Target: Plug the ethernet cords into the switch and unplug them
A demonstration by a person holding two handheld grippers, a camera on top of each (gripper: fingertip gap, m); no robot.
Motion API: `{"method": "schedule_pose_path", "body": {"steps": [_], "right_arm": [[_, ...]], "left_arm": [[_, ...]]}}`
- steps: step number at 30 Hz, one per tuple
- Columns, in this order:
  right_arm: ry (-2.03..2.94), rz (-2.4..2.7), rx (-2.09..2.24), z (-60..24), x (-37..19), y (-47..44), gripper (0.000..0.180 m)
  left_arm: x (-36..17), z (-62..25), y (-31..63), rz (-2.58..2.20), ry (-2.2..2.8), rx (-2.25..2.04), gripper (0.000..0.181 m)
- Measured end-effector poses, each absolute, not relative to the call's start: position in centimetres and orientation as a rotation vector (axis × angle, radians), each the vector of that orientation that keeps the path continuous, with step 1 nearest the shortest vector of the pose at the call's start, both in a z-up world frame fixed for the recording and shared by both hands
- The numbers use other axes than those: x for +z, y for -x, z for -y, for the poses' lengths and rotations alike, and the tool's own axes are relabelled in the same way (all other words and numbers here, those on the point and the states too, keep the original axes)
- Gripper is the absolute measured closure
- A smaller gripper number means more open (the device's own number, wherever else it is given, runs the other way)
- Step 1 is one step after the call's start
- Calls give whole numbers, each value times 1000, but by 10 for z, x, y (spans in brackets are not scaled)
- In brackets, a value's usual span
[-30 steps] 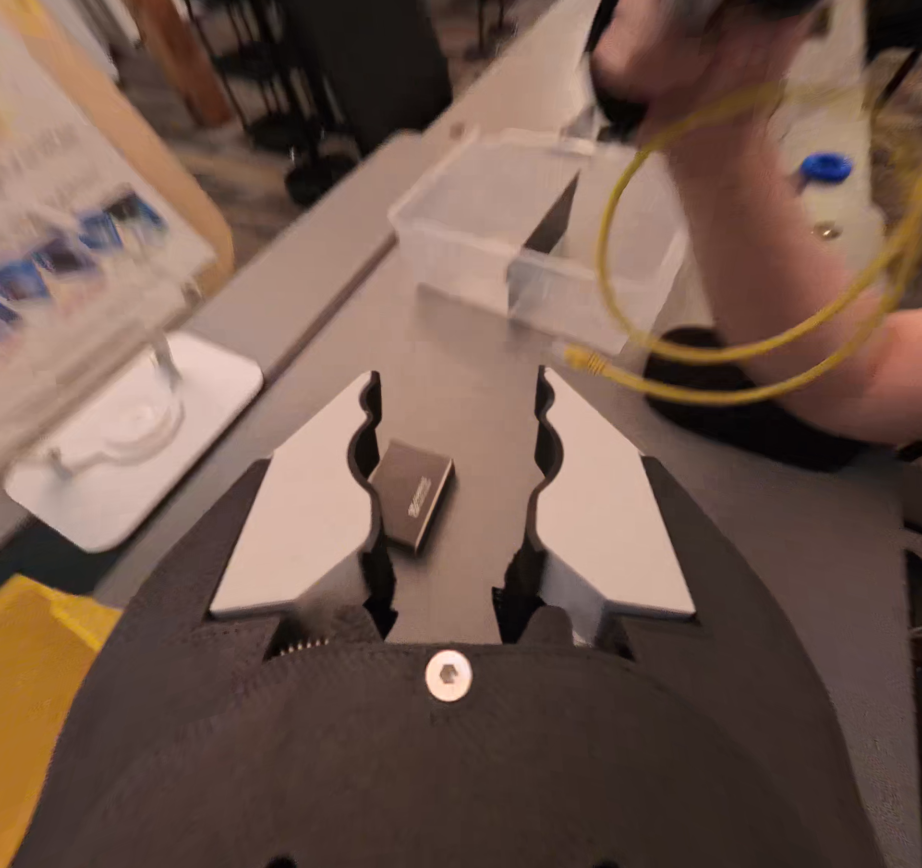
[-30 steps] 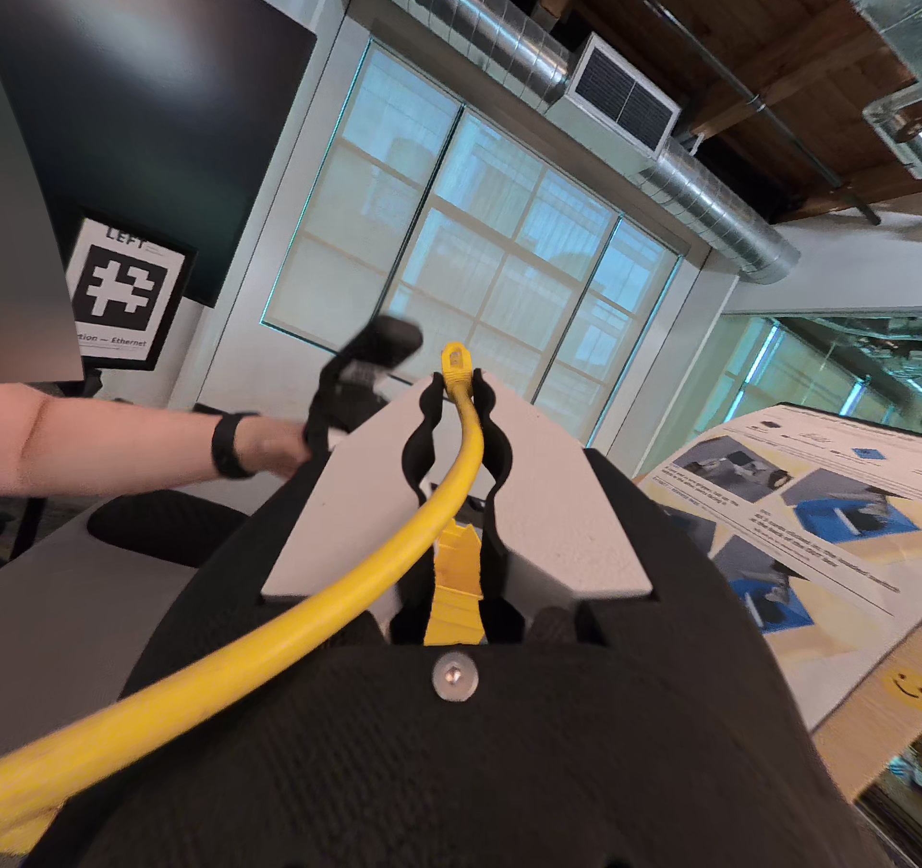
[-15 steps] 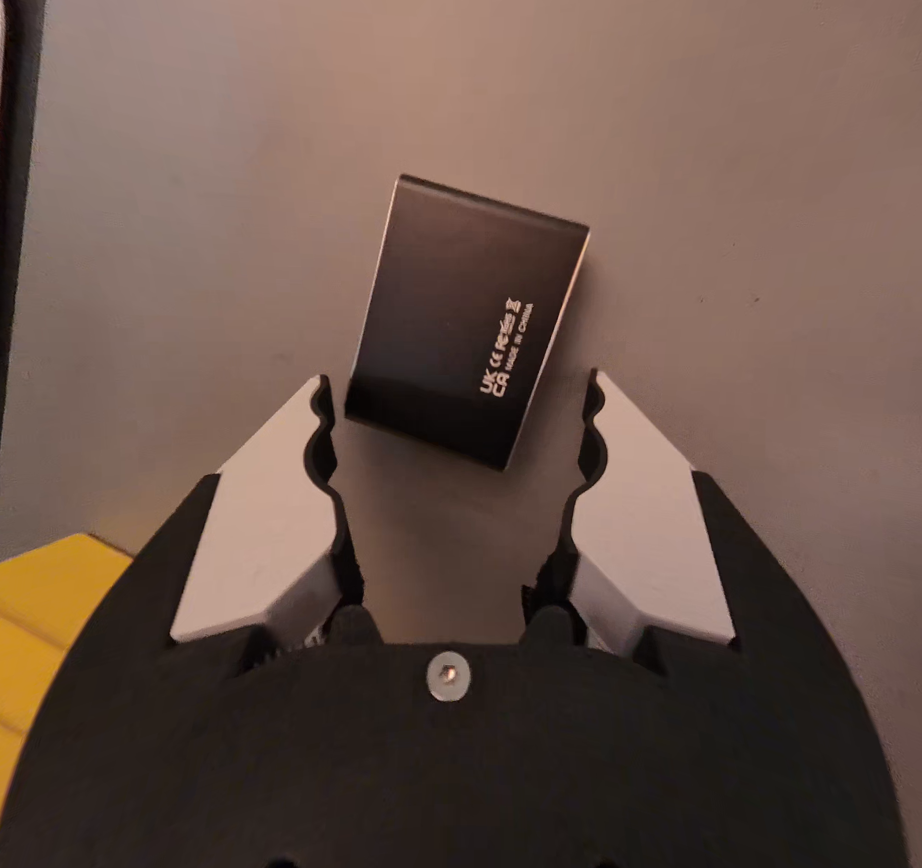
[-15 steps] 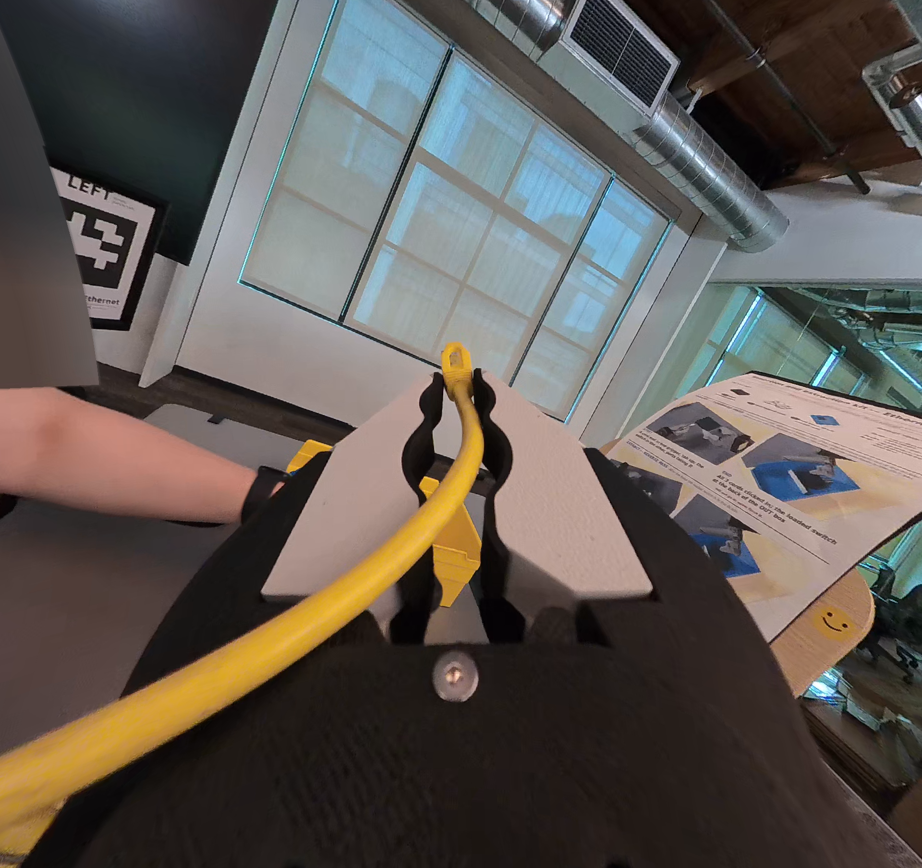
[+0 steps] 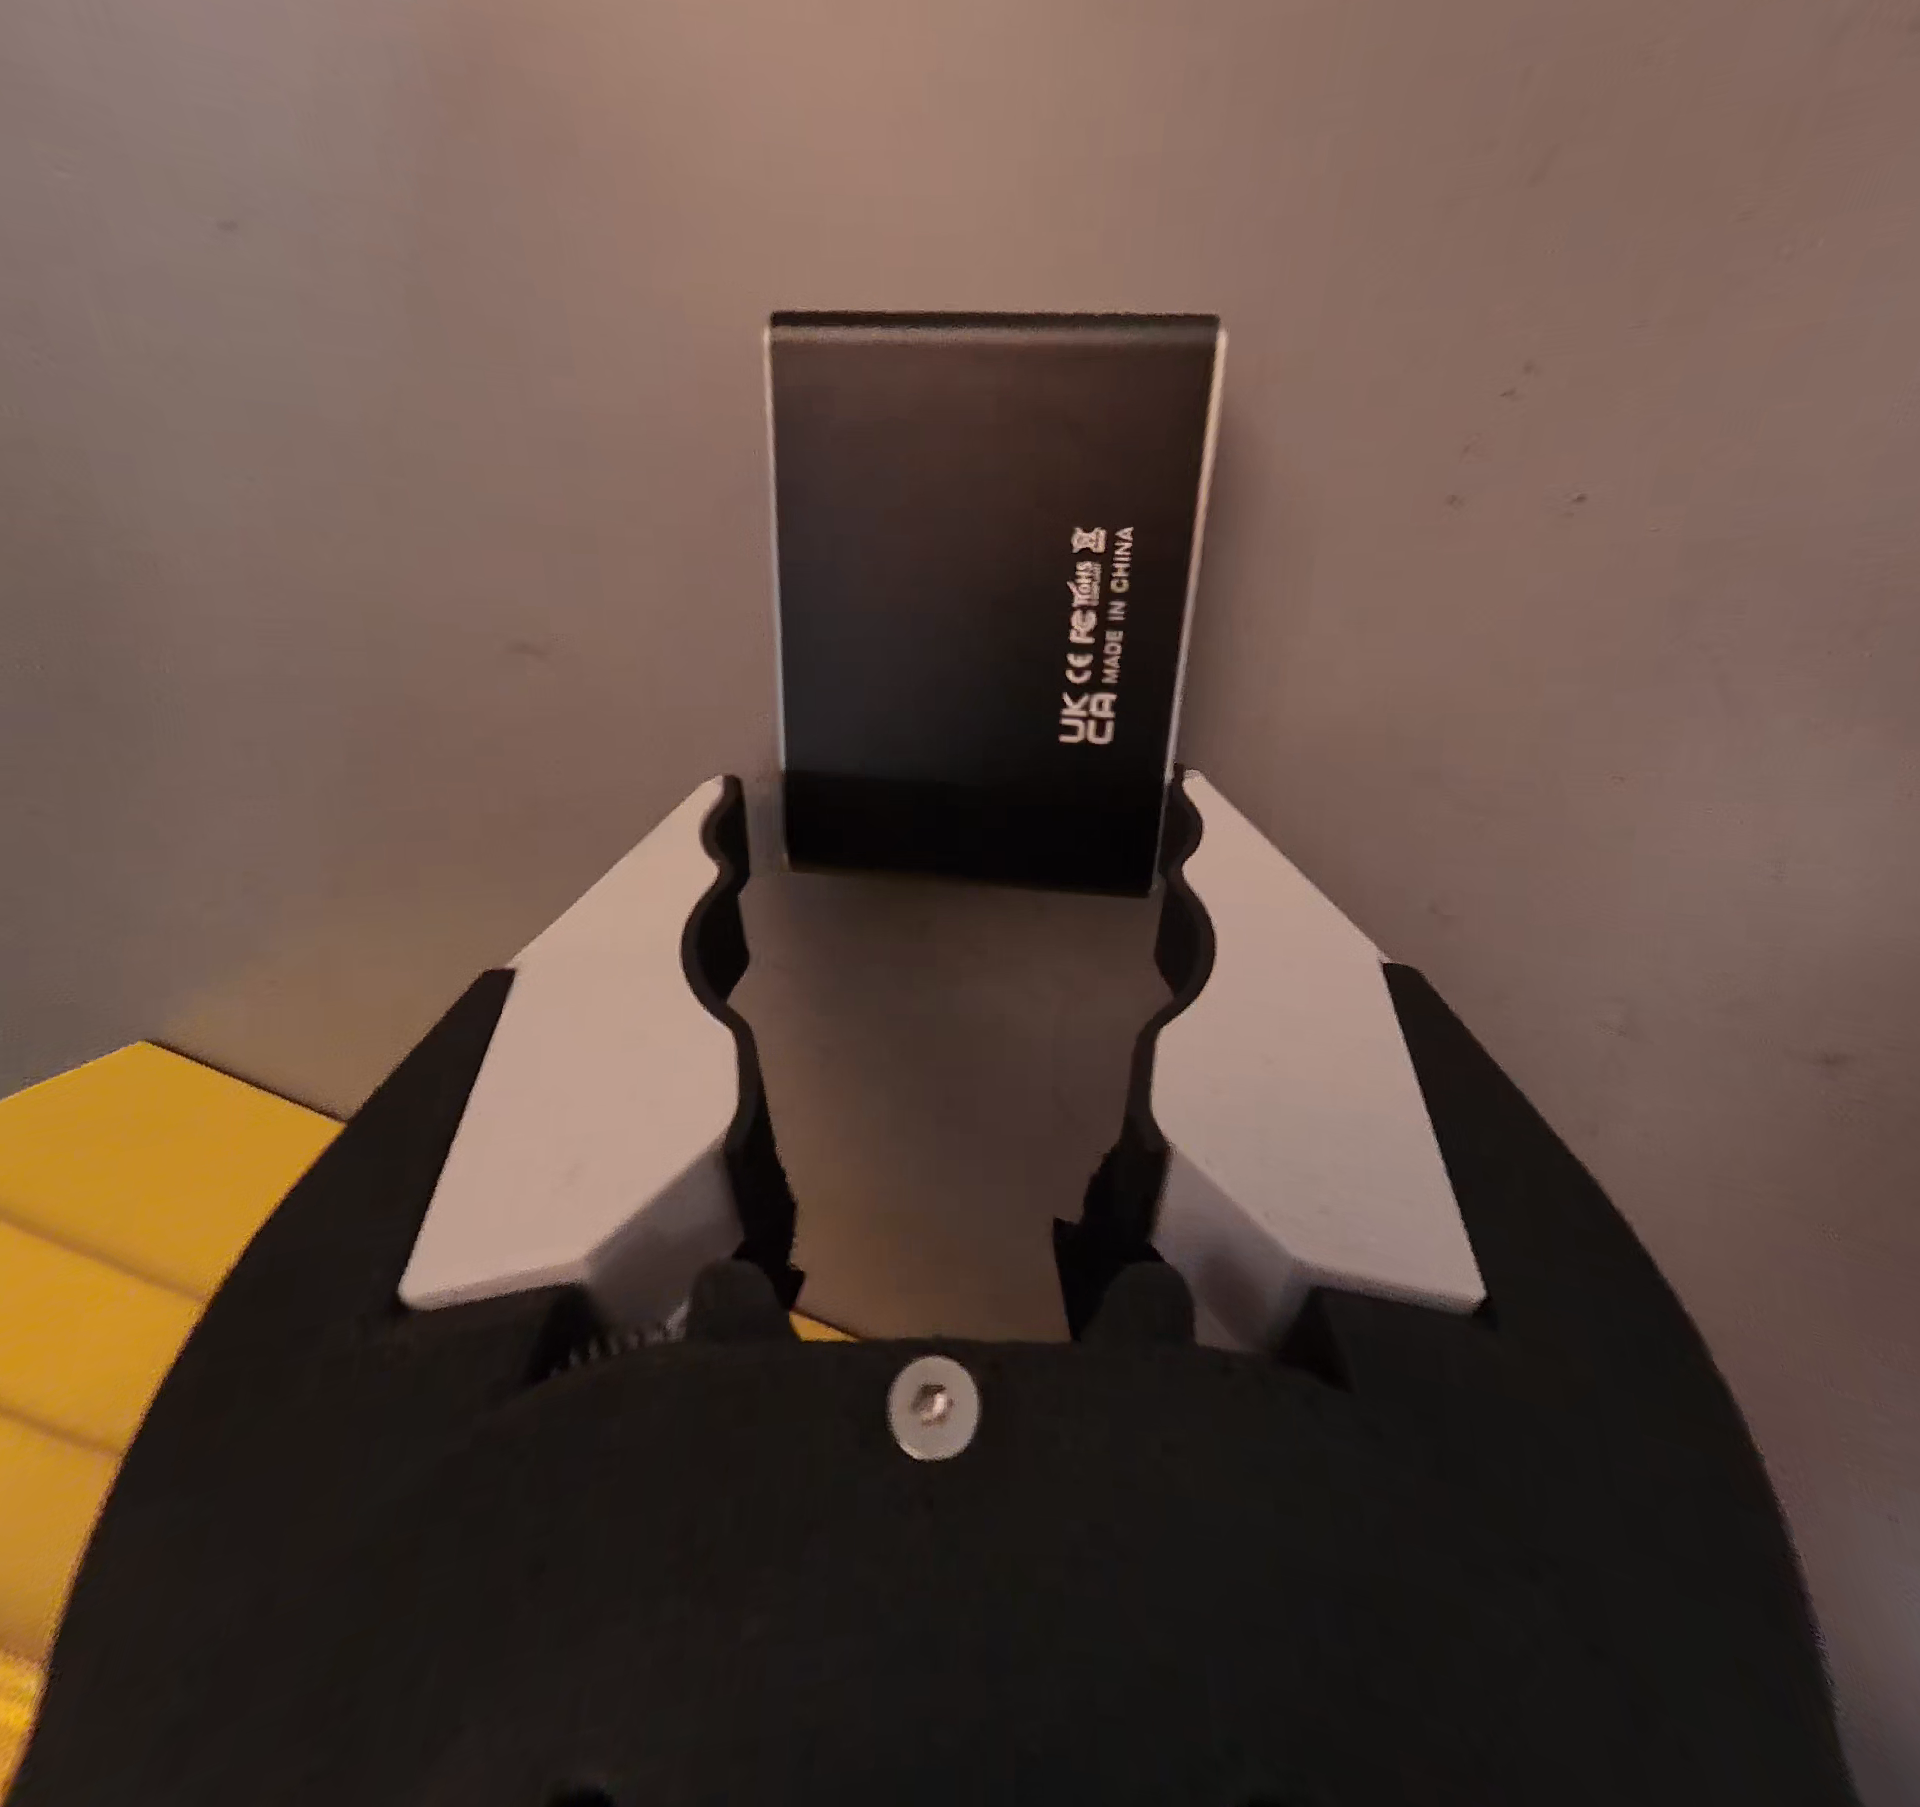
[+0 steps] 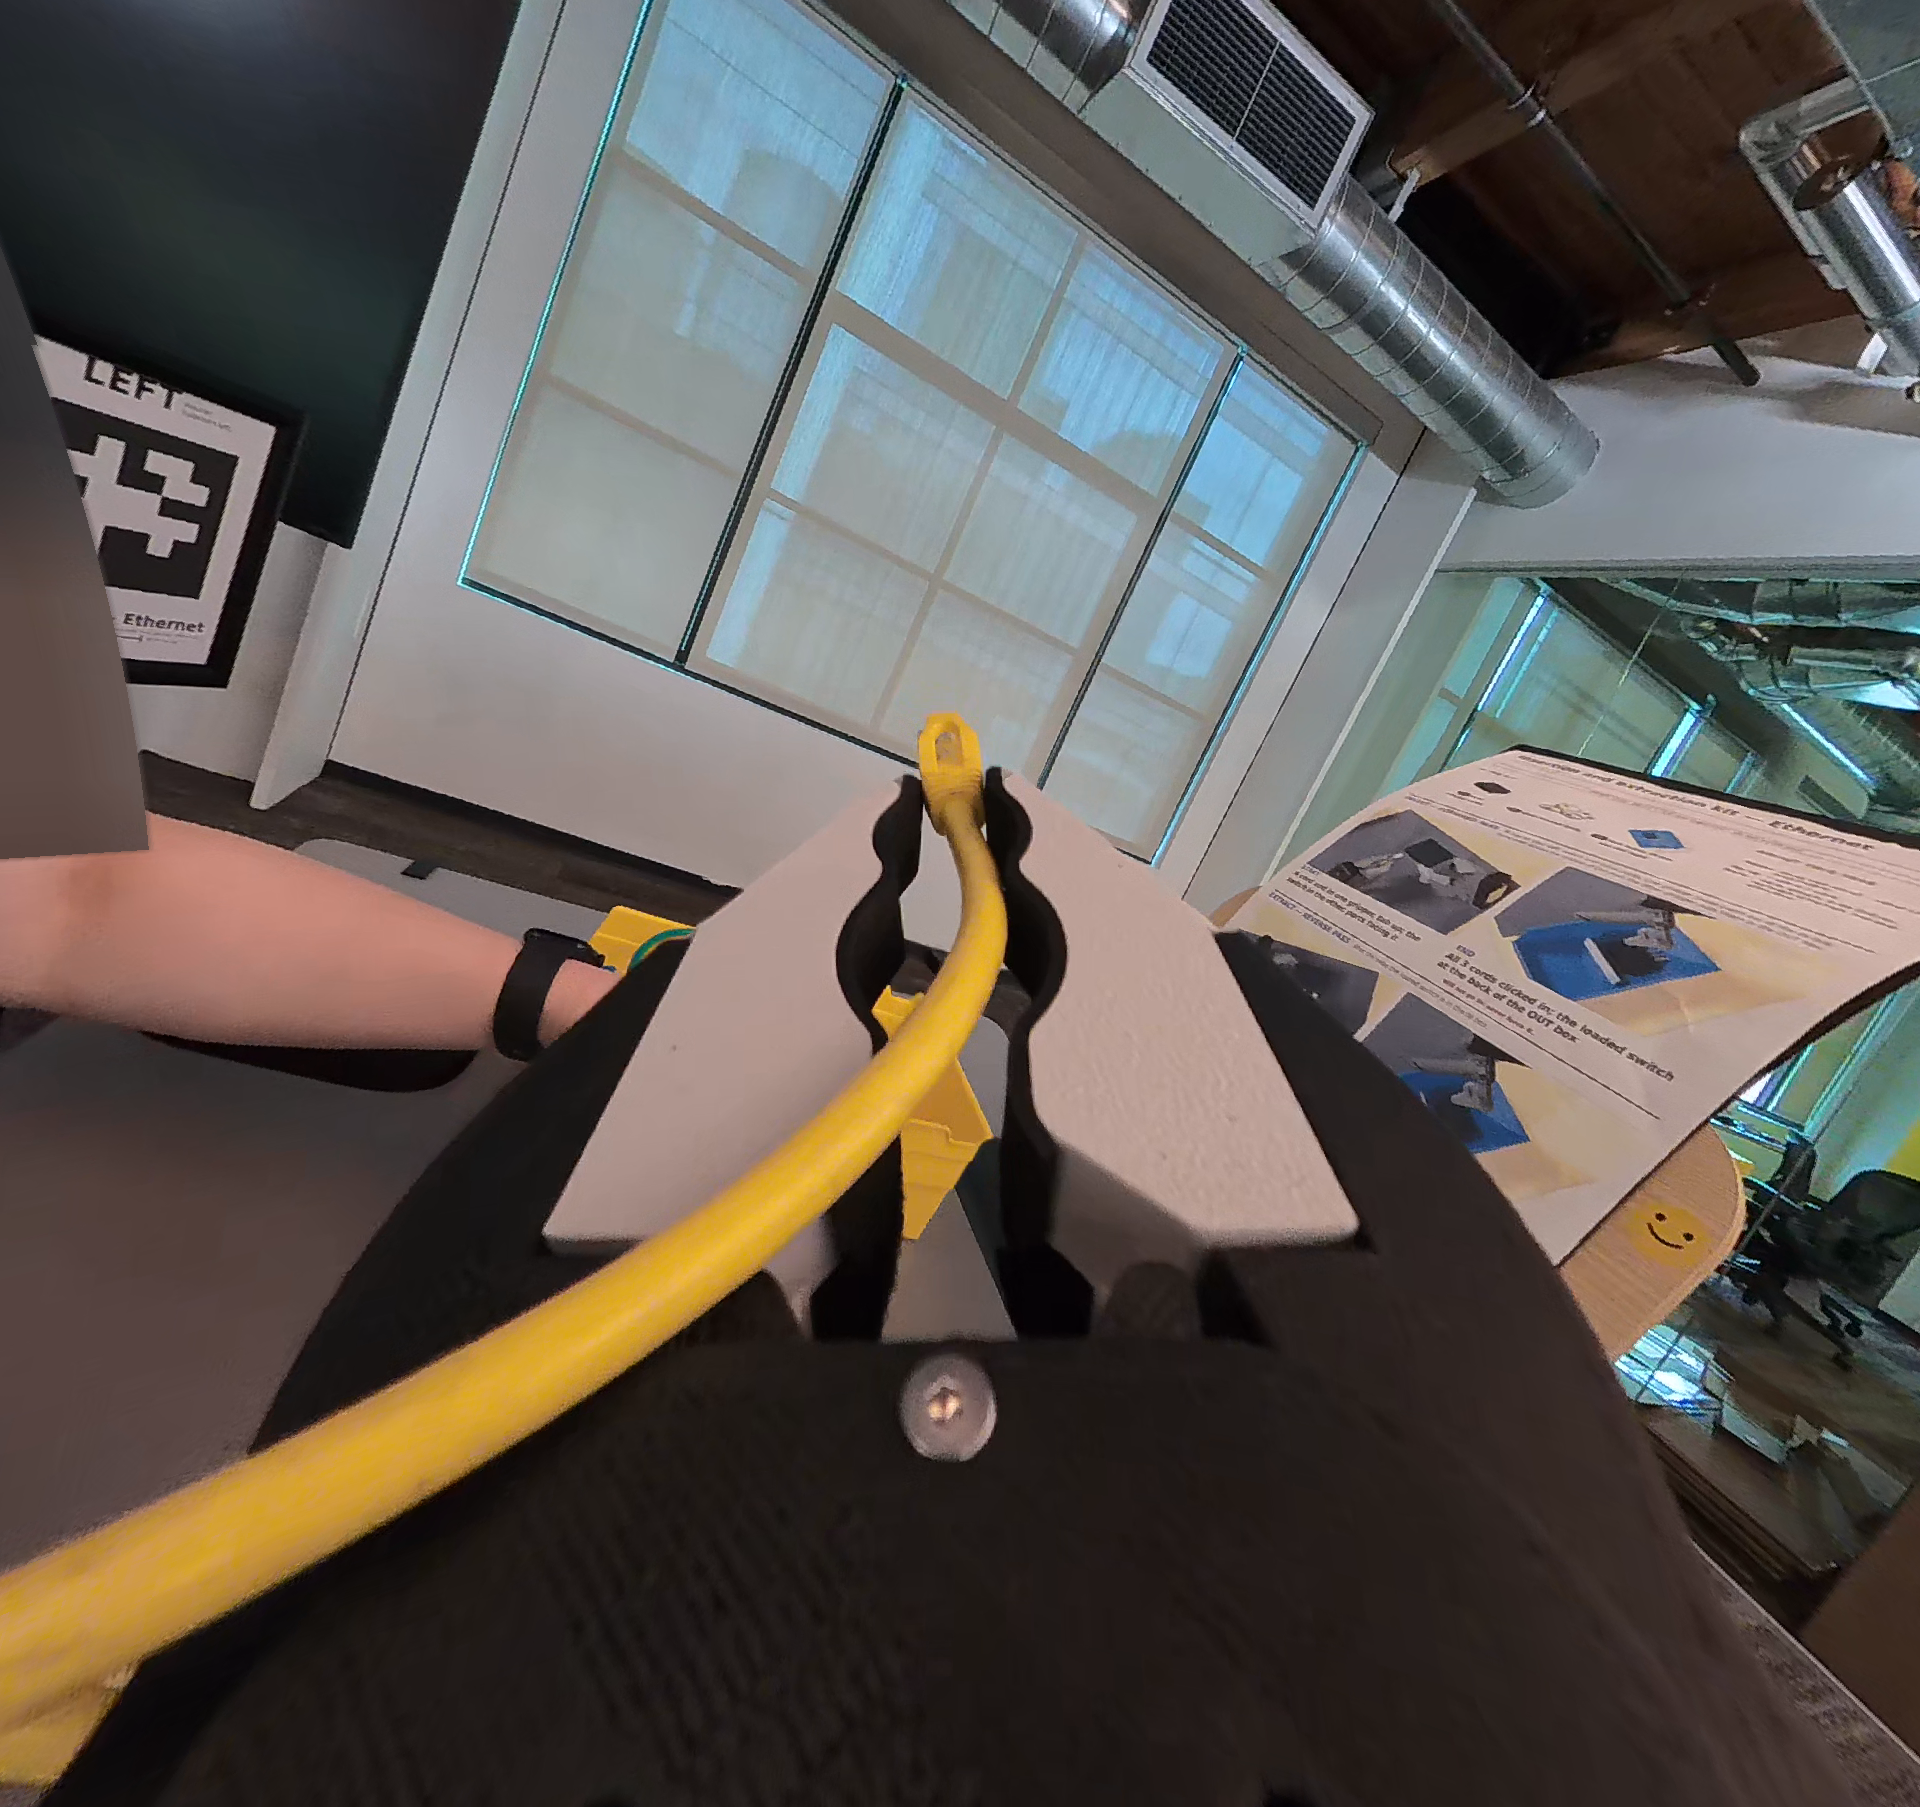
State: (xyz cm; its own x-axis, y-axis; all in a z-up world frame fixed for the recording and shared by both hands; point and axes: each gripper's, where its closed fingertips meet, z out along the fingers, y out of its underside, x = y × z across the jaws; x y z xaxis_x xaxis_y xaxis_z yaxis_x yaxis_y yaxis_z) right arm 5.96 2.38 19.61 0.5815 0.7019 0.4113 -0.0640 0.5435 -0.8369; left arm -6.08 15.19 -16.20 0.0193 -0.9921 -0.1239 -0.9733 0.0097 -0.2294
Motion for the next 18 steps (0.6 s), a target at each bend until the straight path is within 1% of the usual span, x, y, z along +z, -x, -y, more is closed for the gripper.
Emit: {"method": "schedule_pose_path", "body": {"steps": [1, 5, 14, 17, 18], "right_arm": [[891, 834, 519, -25, 195, -60, 168], [908, 833, 509, -29, 193, -61, 168], [943, 841, 494, -36, 187, -60, 168], [949, 839, 491, -37, 186, -62, 168], [951, 836, 490, -37, 185, -63, 168]], "left_arm": [[-163, -154, 61, -2033, 2065, -109, 98], [-166, -155, 62, -2064, 2162, -112, 93], [-168, -155, 60, -2189, 2197, -11, 93], [-168, -153, 59, -2223, 2183, -7, 100], [-167, -152, 58, -2225, 2177, -13, 107]]}}
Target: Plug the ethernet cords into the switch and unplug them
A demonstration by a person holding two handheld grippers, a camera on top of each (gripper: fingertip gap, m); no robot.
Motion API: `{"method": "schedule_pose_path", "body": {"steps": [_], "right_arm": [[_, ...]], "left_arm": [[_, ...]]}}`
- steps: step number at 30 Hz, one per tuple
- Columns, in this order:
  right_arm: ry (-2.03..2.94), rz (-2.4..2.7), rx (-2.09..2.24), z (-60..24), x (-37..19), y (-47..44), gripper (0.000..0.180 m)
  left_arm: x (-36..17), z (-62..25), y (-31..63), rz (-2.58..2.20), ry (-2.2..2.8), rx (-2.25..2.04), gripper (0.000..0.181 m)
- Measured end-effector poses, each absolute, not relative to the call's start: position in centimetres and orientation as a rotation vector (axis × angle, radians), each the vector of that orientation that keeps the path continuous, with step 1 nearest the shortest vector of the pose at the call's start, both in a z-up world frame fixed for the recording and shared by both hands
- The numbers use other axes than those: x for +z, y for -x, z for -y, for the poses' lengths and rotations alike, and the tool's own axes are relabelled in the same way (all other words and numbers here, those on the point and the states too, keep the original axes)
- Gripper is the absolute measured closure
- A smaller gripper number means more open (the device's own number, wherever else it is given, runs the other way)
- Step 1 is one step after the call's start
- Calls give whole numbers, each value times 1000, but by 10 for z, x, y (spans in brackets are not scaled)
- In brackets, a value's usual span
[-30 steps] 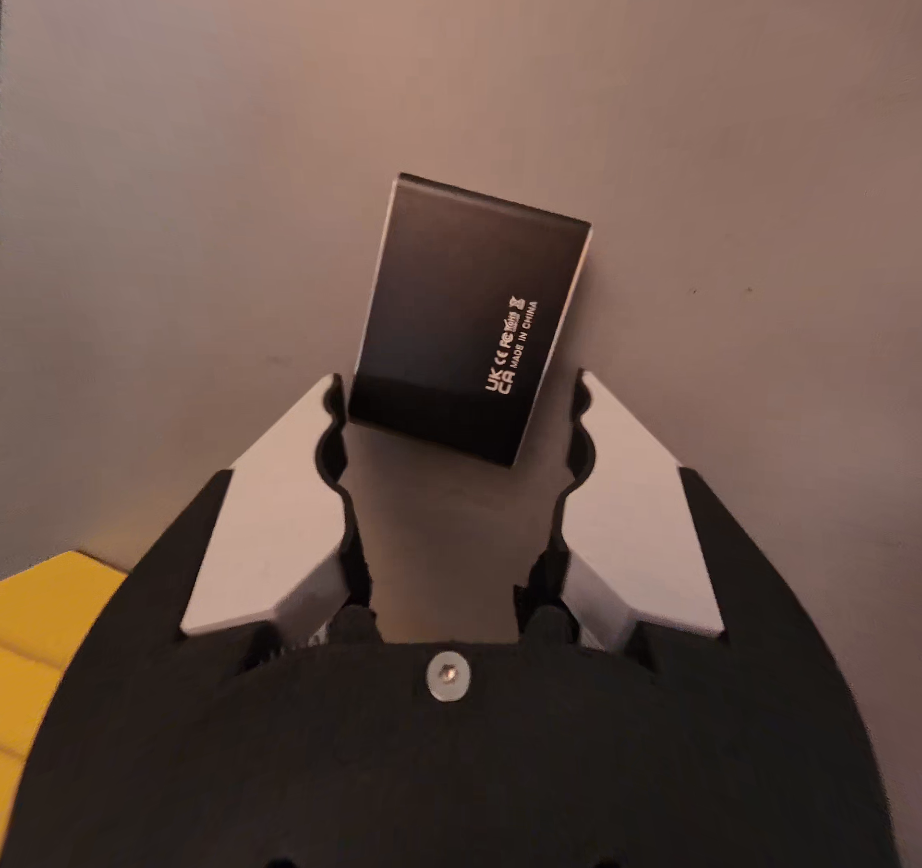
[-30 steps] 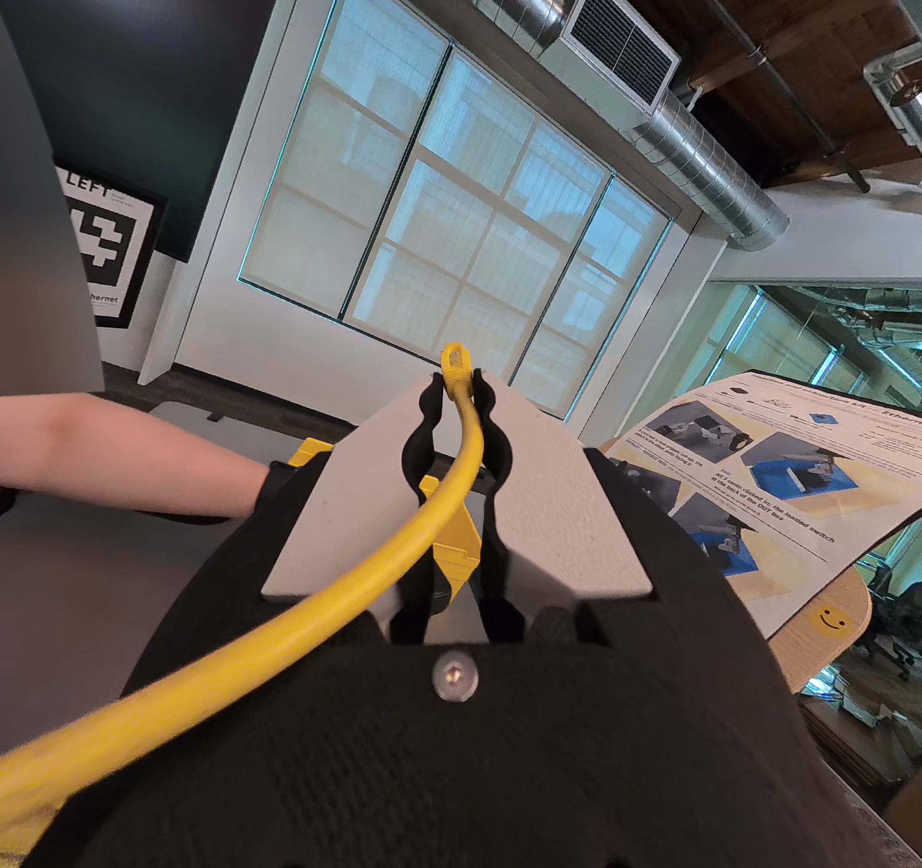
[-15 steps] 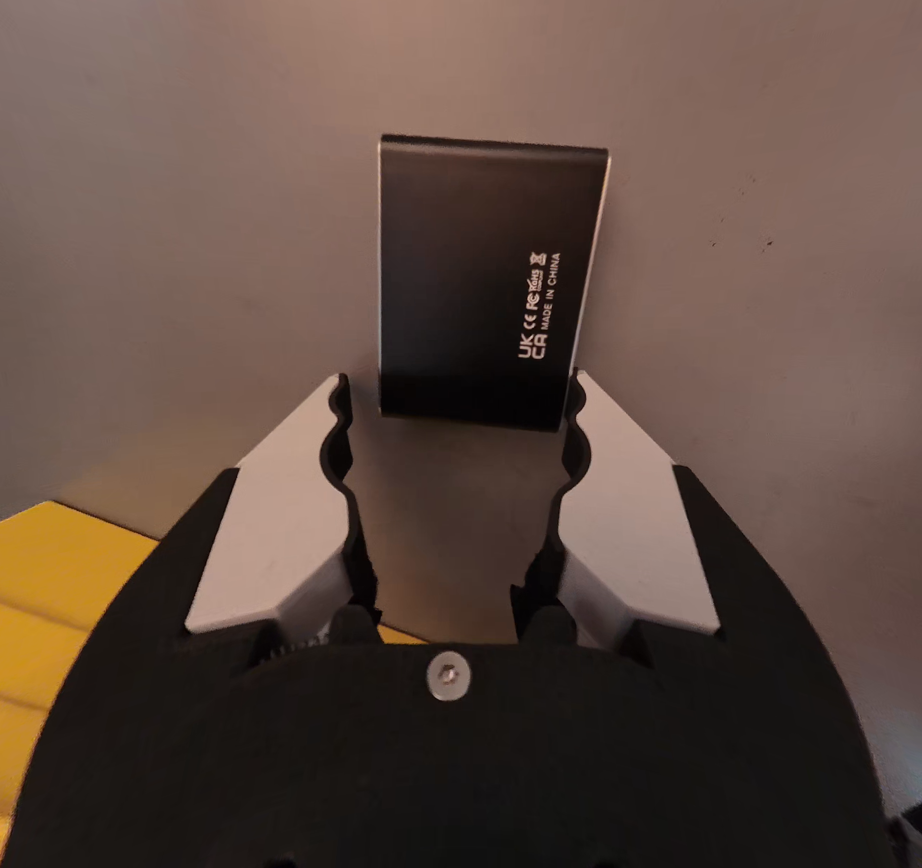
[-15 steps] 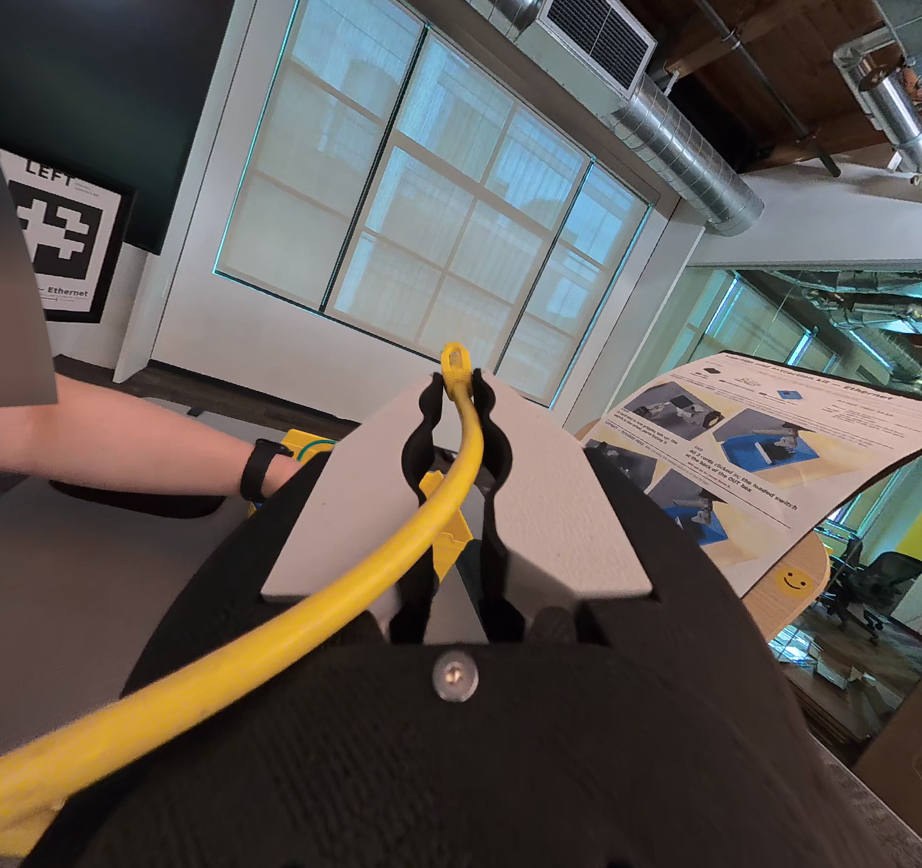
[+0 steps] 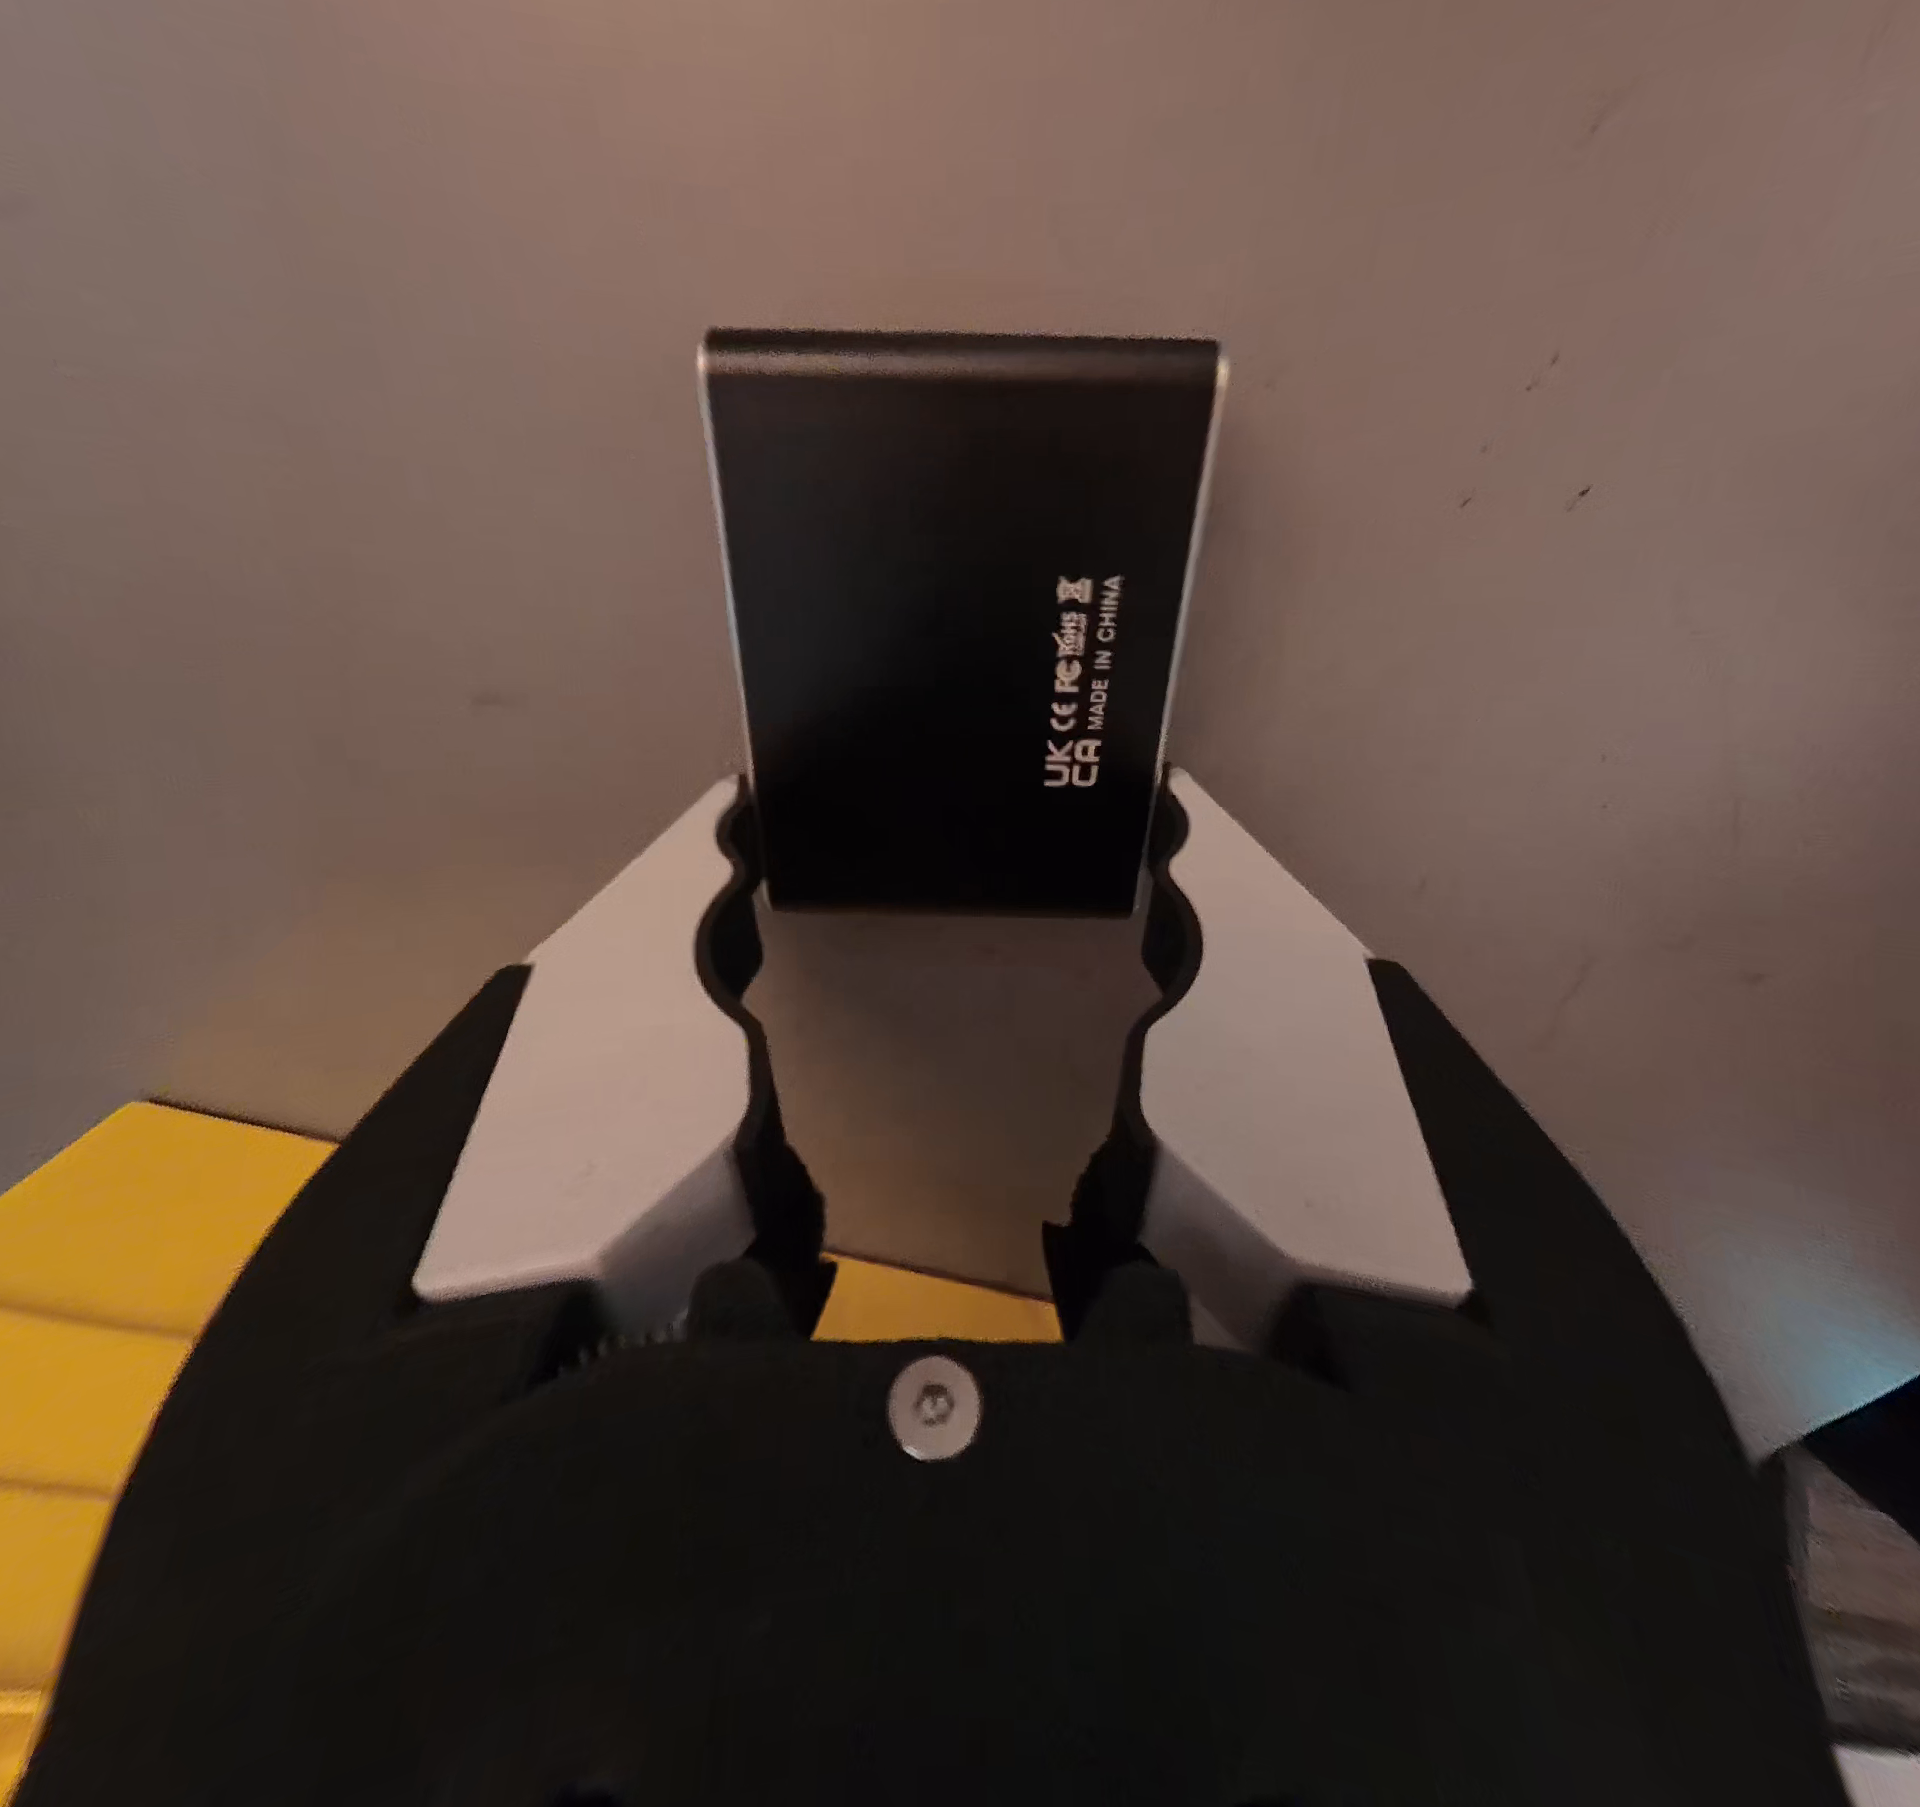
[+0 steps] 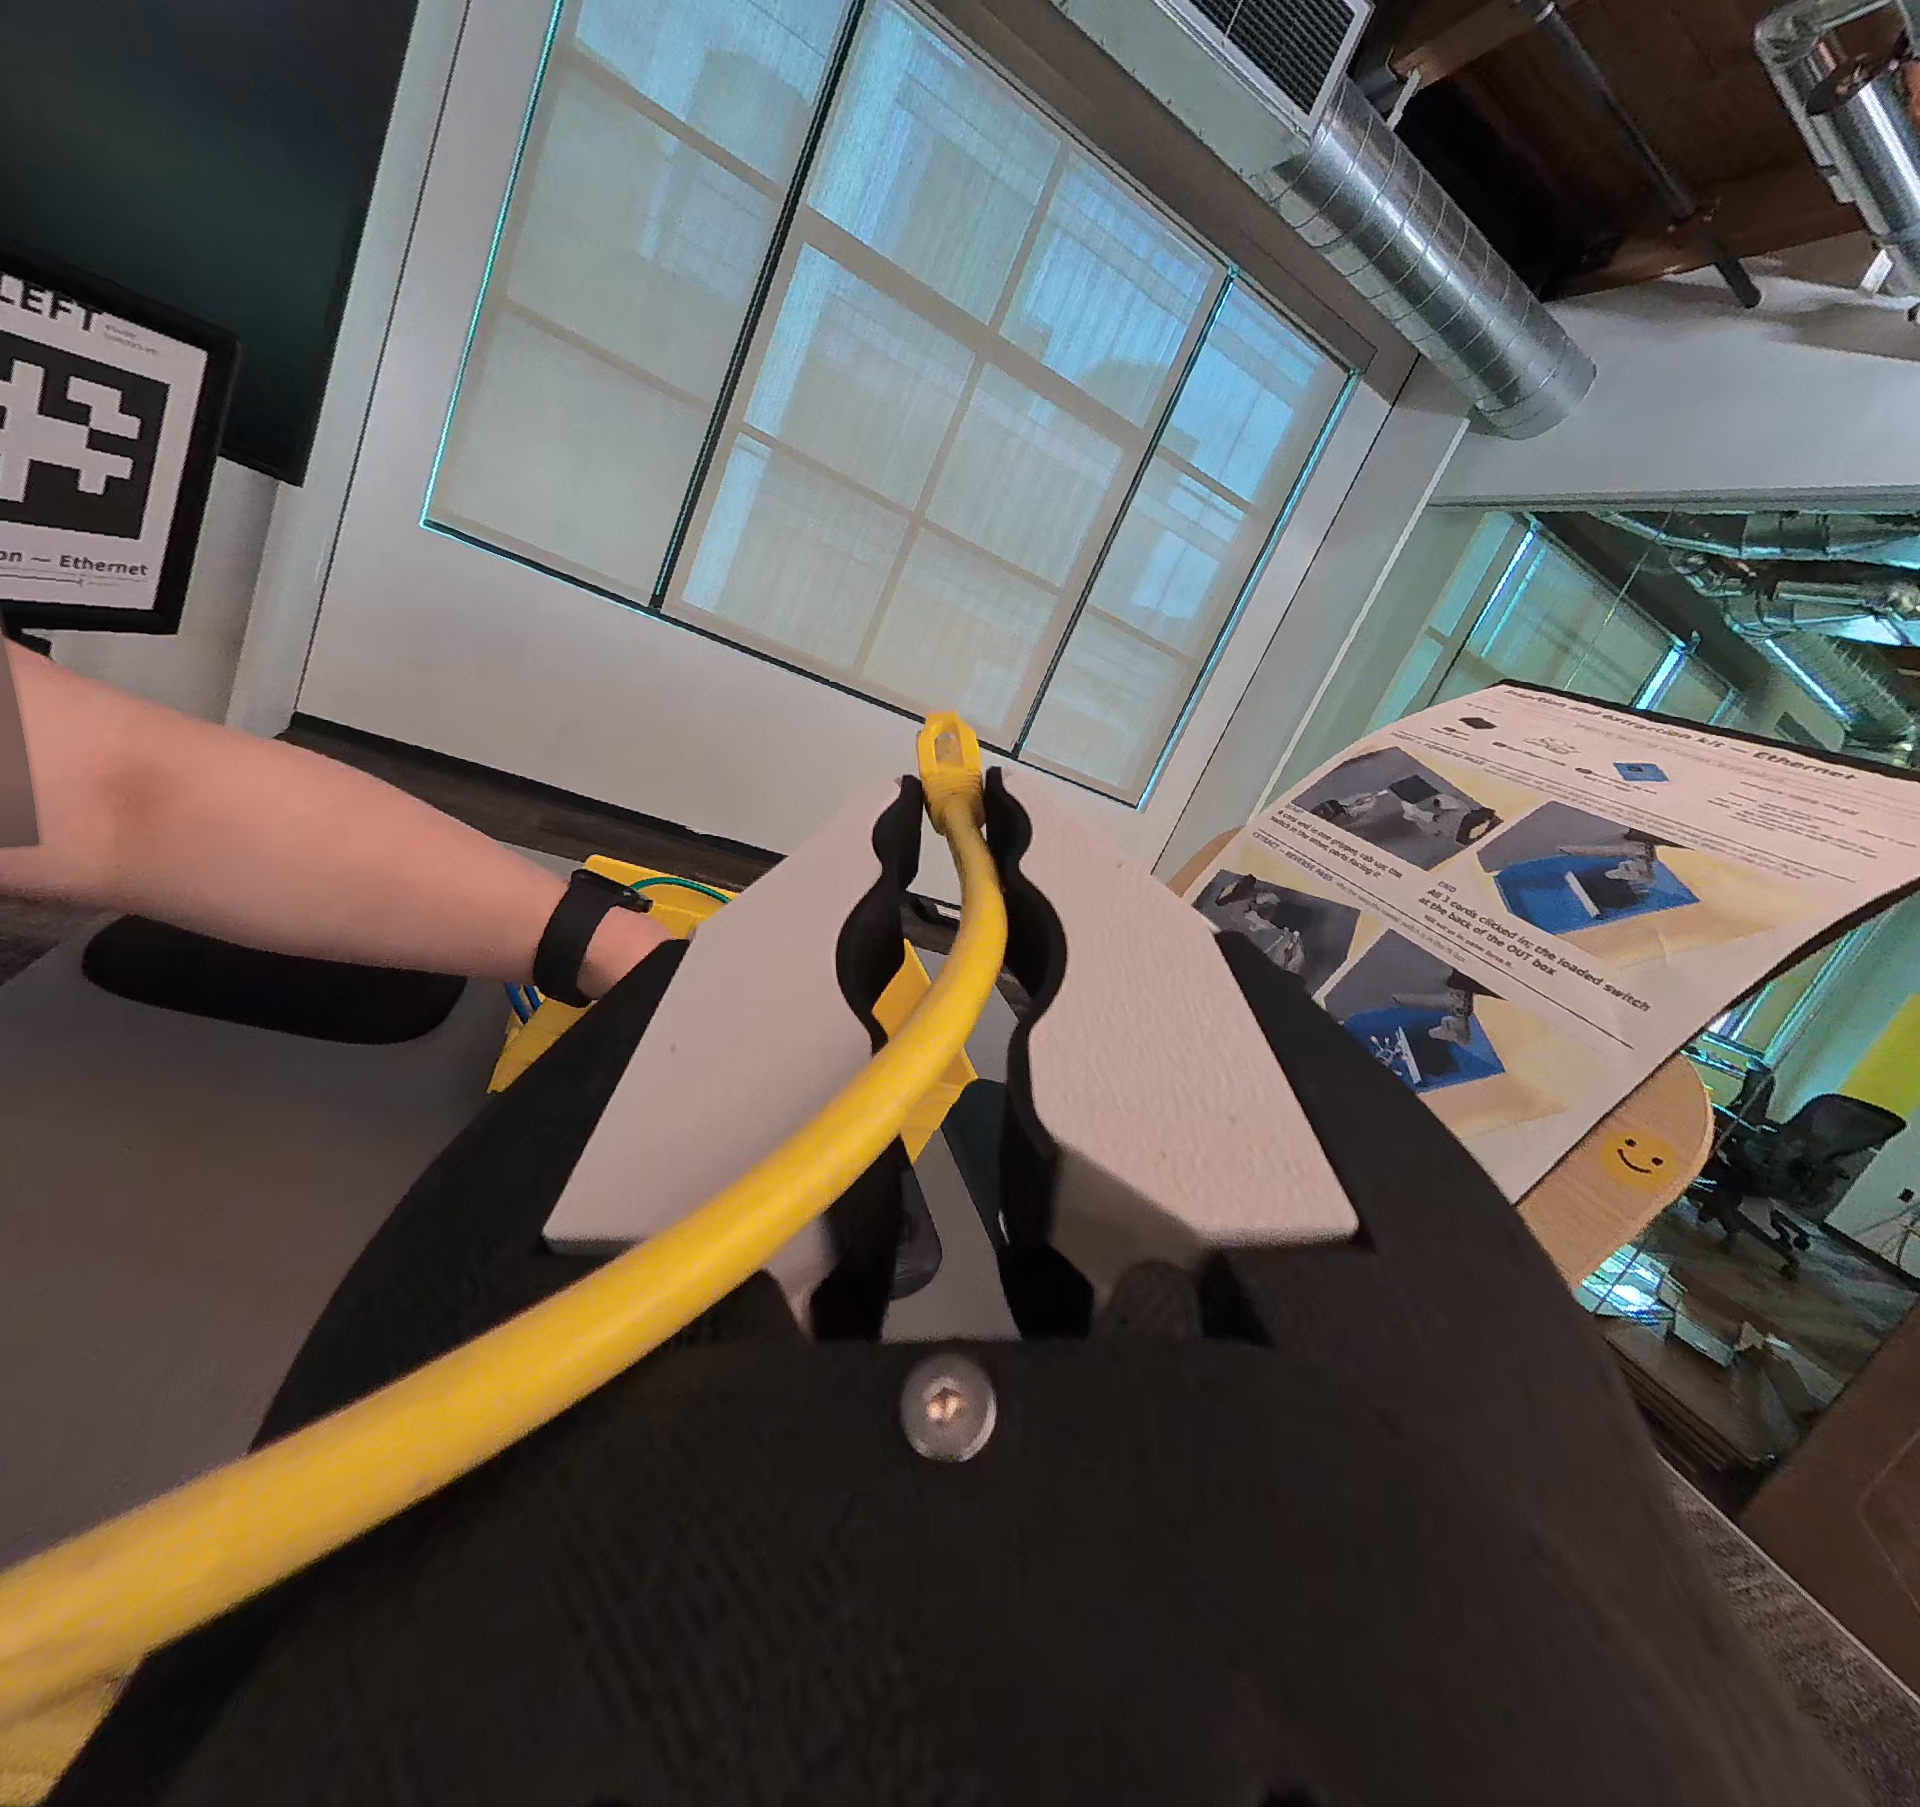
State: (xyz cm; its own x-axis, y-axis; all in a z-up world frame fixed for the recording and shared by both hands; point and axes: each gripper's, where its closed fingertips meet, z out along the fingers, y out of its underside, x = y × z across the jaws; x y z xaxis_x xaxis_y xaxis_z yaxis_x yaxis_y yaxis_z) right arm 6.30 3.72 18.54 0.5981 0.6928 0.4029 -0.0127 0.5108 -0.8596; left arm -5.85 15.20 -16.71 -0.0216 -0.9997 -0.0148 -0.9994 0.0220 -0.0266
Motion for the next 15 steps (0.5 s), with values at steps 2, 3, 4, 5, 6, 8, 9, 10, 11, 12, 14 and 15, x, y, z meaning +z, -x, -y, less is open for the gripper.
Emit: {"method": "schedule_pose_path", "body": {"steps": [2, 3, 4, 5, 6, 8, 9, 10, 11, 12, 14, 15], "right_arm": [[951, 830, 491, -37, 186, -65, 168], [951, 825, 491, -37, 186, -67, 168], [953, 819, 490, -38, 186, -68, 168], [963, 810, 490, -39, 186, -70, 168], [978, 800, 491, -42, 185, -72, 168], [1007, 781, 489, -47, 183, -76, 168], [1027, 765, 489, -51, 182, -78, 168], [1053, 746, 492, -56, 180, -79, 168], [1081, 730, 499, -61, 178, -81, 168], [1115, 712, 507, -67, 174, -82, 168], [1190, 667, 517, -80, 167, -85, 168], [1224, 653, 528, -86, 162, -86, 168]], "left_arm": [[-167, -152, 56, -2184, 2200, -34, 107], [-166, -152, 55, -2140, 2232, -61, 107], [-165, -152, 53, -2088, 2273, -107, 107], [-164, -150, 51, -2042, 2310, -174, 107], [-162, -148, 48, -2000, 2350, -266, 107], [-156, -141, 40, -1868, 2466, -499, 108], [-152, -139, 34, -1785, 2526, -632, 108], [-148, -136, 28, -1697, 2578, -771, 108], [-144, -132, 23, -1604, 2626, -914, 108], [-140, -129, 17, -1508, 2660, -1064, 108], [-128, -120, 5, -1334, 2658, -1377, 108], [-119, -115, 0, -1256, 2622, -1534, 108]]}}
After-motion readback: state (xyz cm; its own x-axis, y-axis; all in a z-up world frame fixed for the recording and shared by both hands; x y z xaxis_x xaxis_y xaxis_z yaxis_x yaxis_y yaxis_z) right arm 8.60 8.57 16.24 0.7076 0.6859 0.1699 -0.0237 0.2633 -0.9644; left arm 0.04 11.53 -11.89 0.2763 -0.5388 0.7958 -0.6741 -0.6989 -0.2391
